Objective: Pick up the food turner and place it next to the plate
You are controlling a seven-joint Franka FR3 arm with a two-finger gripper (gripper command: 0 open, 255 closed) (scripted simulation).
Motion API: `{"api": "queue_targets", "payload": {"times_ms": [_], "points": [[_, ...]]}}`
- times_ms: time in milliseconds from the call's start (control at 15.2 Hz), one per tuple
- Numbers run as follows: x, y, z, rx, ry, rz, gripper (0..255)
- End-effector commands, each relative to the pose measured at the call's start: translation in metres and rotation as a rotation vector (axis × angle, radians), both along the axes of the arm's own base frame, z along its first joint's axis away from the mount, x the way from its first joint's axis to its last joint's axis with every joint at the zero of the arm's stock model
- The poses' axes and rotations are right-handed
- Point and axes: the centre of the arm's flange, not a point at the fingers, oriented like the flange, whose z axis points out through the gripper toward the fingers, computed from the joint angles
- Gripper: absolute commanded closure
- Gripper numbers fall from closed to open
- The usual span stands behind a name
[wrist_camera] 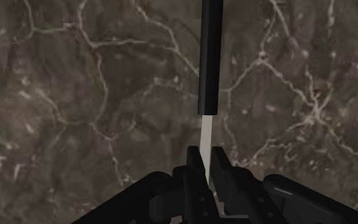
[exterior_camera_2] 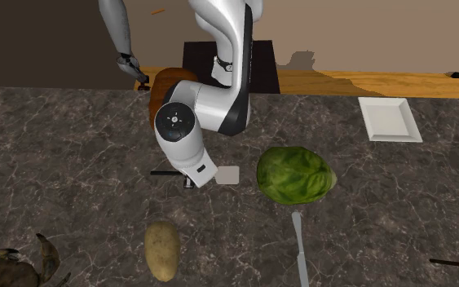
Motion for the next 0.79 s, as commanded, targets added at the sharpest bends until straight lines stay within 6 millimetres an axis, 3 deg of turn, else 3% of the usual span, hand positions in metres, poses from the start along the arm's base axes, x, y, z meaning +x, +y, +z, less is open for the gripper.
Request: {"api": "queue_targets", "payload": {"times_ms": [0,198,726], "points": [[0.0,0.0,0.0,0.0,0.0,0.0,255],[0.0,0.0,0.0,0.0,0.0,0.0,255],[0.0,0.0,0.042,0.0,0.0,0.0,255]]}}
